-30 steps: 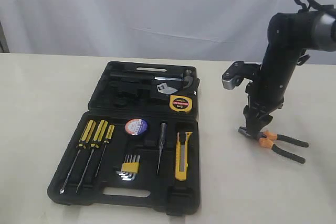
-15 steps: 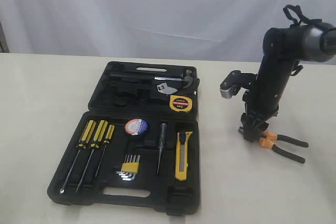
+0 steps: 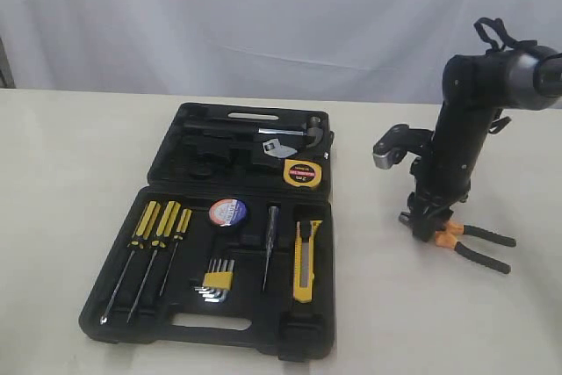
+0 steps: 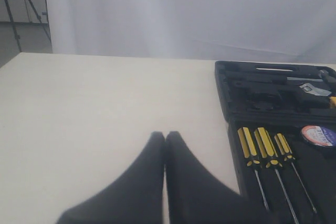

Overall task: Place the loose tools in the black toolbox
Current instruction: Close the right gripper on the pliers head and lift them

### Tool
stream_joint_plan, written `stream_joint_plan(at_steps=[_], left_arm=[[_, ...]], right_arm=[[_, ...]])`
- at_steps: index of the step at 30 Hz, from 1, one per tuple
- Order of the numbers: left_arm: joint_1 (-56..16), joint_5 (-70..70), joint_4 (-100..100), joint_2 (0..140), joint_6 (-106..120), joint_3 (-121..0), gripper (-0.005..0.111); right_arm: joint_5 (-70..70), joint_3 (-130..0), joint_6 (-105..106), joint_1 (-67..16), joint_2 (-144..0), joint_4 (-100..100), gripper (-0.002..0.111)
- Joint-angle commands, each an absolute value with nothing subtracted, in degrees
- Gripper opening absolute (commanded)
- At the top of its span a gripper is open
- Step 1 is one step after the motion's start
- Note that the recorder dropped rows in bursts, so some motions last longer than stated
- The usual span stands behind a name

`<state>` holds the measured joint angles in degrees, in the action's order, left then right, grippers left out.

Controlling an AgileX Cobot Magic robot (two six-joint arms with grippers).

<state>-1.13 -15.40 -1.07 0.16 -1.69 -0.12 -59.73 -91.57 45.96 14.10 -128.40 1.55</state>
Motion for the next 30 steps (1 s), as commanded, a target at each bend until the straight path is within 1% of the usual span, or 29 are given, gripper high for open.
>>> stream_joint_plan(at_steps=[1, 4, 5, 14, 24, 30], left_arm=[[-1.25, -15.39, -1.21, 0.00, -1.66, 0.00, 0.000], [-1.25, -15.39, -1.21, 0.00, -1.66, 0.00, 0.000], [-1.25, -15.39, -1.21, 0.00, -1.66, 0.00, 0.000], [-1.25, -15.39, -1.21, 0.00, -1.66, 0.00, 0.000], [-1.25, -15.39, -1.21, 0.00, -1.66, 0.00, 0.000], [-1.25, -15.39, -1.21, 0.00, -1.66, 0.00, 0.000]], right_arm=[[-60.18, -91.91, 40.05, 14.50, -128.40, 0.97, 0.026], [-60.05, -91.91, 30.82, 14.50, -128.40, 1.14, 0.005], [-60.05, -91.91, 27.92, 14.50, -128.40, 1.40, -0.001], [-59.97, -91.91, 11.90, 14.50, -128.40, 6.63, 0.000], [-59.72, -91.91, 2.61, 14.50, -128.30, 15.93, 0.000], [-52.44, -91.91, -10.29, 14.50, -128.23, 17.90, 0.000]])
